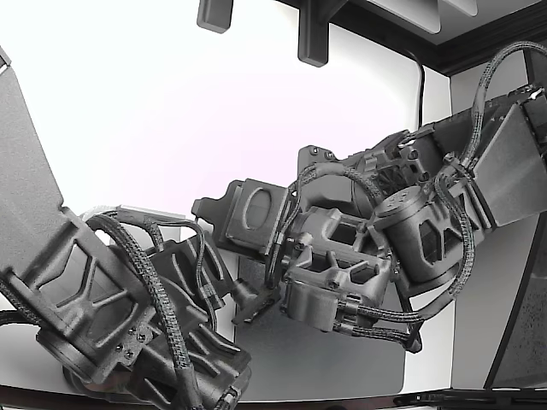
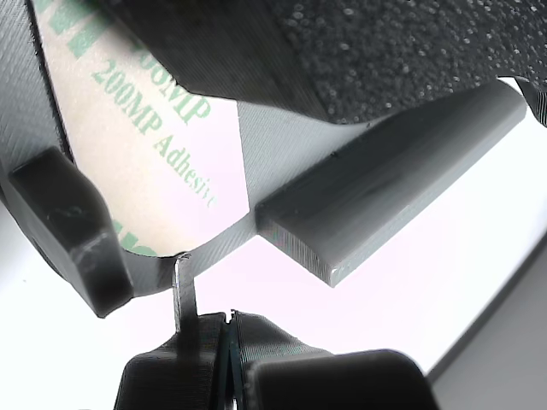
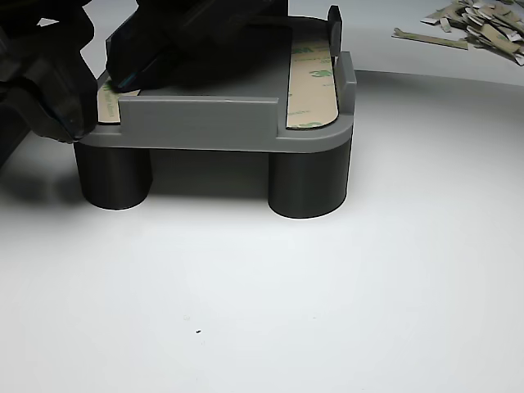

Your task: Peel off protective film from adhesive tape.

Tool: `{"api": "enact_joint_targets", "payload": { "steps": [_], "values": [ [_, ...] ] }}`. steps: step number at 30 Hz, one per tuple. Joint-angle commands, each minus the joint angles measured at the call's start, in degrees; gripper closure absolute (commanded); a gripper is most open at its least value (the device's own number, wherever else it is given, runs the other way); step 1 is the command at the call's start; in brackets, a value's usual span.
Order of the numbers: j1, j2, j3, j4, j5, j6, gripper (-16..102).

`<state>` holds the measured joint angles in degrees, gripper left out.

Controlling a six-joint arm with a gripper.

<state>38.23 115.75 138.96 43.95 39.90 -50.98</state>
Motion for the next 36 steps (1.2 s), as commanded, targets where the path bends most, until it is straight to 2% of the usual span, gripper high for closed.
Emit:
{"api": "enact_joint_targets", "payload": {
  "steps": [1,36],
  "values": [
    [-0.6,0.7,-1.8,0.0,0.3,0.0,97],
    [-0.6,0.3,-2.0,0.3,0.4,-0.2,97]
  ]
}}
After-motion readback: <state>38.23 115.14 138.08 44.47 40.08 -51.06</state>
